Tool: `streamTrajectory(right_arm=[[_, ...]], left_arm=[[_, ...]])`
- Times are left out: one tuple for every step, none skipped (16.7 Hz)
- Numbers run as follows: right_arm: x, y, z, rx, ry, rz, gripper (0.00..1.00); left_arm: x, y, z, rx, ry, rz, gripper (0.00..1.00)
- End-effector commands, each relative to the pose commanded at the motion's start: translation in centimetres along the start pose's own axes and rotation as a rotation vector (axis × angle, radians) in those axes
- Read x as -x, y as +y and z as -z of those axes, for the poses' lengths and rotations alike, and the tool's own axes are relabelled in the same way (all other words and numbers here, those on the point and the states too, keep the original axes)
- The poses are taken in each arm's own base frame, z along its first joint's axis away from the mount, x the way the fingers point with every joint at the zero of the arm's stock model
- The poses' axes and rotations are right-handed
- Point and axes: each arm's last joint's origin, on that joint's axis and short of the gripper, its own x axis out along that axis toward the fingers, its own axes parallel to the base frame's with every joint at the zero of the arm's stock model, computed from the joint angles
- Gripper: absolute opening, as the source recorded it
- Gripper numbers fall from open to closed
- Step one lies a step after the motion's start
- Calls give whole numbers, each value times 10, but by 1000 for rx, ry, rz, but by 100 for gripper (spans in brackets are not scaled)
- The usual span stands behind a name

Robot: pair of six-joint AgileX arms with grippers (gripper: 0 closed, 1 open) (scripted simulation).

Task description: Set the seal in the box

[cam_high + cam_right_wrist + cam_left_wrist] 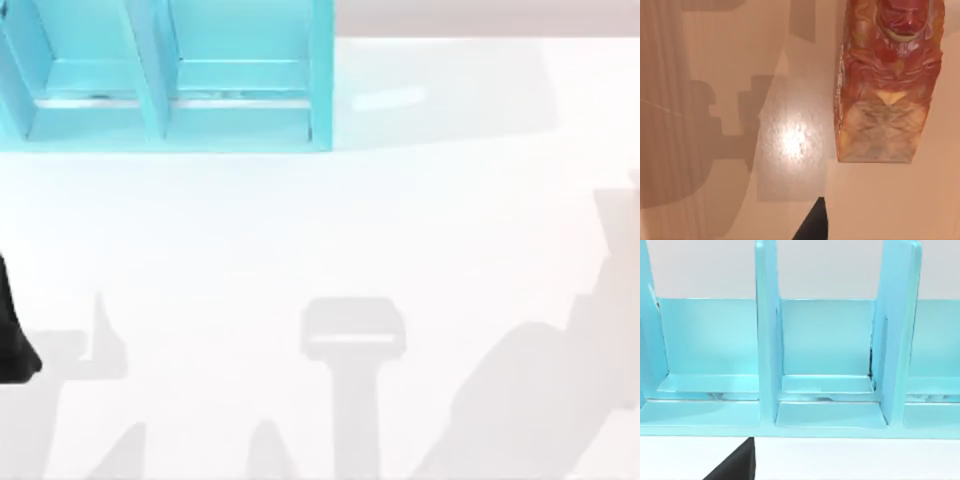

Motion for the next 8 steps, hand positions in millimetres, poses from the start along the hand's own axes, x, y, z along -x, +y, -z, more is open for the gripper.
streamTrajectory(right_arm=[[0,0,0,0,0,0,90],[0,0,0,0,0,0,98],[0,0,0,0,0,0,100],[0,0,0,0,0,0,100],[0,0,0,0,0,0,100],[0,0,0,0,0,0,100],[0,0,0,0,0,0,100],[0,0,0,0,0,0,100]], left_arm=[[0,0,0,0,0,0,100],[0,0,0,0,0,0,100],[0,0,0,0,0,0,100],[0,0,0,0,0,0,100],[0,0,0,0,0,0,100],[0,0,0,0,0,0,100],[0,0,0,0,0,0,100],[0,0,0,0,0,0,100]])
